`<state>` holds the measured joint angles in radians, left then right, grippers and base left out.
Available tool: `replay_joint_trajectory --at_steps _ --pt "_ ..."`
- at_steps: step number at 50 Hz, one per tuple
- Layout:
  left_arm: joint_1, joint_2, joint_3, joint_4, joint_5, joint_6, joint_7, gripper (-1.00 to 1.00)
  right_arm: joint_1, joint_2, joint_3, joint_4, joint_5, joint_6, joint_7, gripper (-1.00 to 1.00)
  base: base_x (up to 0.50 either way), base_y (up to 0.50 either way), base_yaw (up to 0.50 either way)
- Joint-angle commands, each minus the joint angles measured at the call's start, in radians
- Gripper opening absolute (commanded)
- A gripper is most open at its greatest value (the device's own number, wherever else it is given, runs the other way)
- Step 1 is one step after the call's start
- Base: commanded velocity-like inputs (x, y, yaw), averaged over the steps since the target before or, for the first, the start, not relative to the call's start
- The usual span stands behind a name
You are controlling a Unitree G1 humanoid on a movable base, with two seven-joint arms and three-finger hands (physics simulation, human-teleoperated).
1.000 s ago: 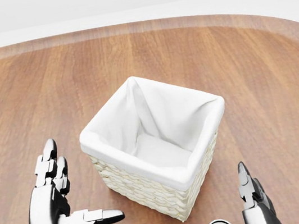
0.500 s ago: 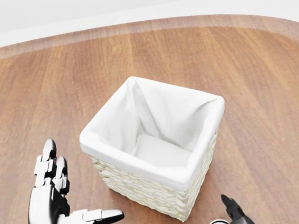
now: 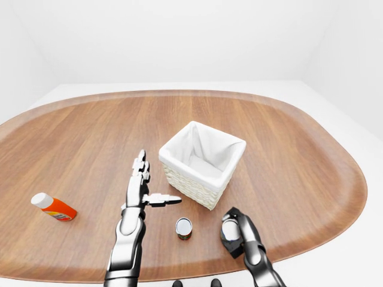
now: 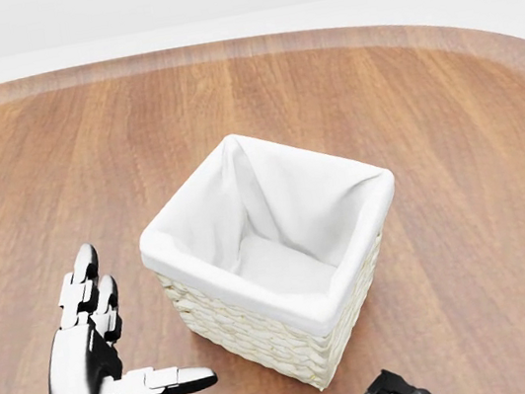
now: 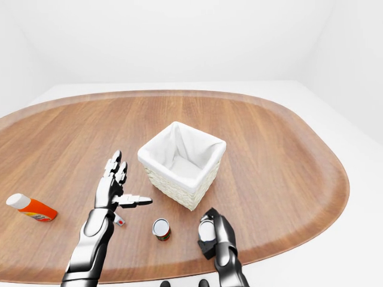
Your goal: Pick up the alphabet soup and the cream cheese box, and put them in the basket.
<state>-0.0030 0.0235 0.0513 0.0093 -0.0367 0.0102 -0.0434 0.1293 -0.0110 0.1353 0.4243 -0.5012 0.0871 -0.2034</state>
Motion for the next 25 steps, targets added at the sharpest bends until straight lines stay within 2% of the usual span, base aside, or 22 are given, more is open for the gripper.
replay_joint_trajectory --at_steps 1,2,4,6,9,13,14,17,25 --pt "0.000 0.000 0.000 0.002 0.001 -0.003 0.000 1.00 0.075 -0.001 0.020 -0.145 -0.006 0.000 -0.023 -1.00 0.00 0.00 0.00" --pt "-0.002 0.000 0.000 0.003 0.002 -0.003 0.001 1.00 0.128 -0.004 -0.024 -0.389 0.052 0.000 0.026 -1.00 0.00 0.00 0.00" --pt "-0.001 0.000 -0.001 0.001 0.002 -0.002 0.001 1.00 0.154 -0.007 -0.038 -0.495 0.071 0.000 0.045 -1.00 0.00 0.00 0.00" --pt "0.000 0.000 -0.001 -0.002 0.003 0.000 0.002 1.00 0.173 -0.011 -0.037 -0.564 0.072 0.000 0.063 -1.00 0.00 0.00 0.00" --pt "-0.004 0.001 0.001 0.013 0.003 -0.012 0.001 1.00 0.194 -0.014 -0.038 -0.633 0.083 0.000 0.093 -1.00 0.00 0.00 0.00" --pt "0.002 0.000 -0.001 -0.004 0.004 -0.001 0.002 1.00 0.201 -0.015 -0.047 -0.672 0.092 0.000 0.104 -1.00 0.00 0.00 0.00" --pt "-0.004 0.002 0.003 0.010 0.005 -0.007 0.003 1.00 0.213 -0.009 -0.146 -0.911 0.142 0.000 0.125 -1.00 0.00 0.00 0.00" --pt "-0.007 0.002 0.003 0.020 0.005 -0.014 0.003 1.00 0.212 0.007 -0.167 -0.935 0.134 0.000 0.146 -1.00 0.00 0.00 0.00" --pt "-0.007 0.002 0.002 0.019 0.005 -0.012 0.004 1.00 0.209 0.025 -0.180 -0.944 0.120 0.000 0.155 -1.00 0.00 0.00 0.00"
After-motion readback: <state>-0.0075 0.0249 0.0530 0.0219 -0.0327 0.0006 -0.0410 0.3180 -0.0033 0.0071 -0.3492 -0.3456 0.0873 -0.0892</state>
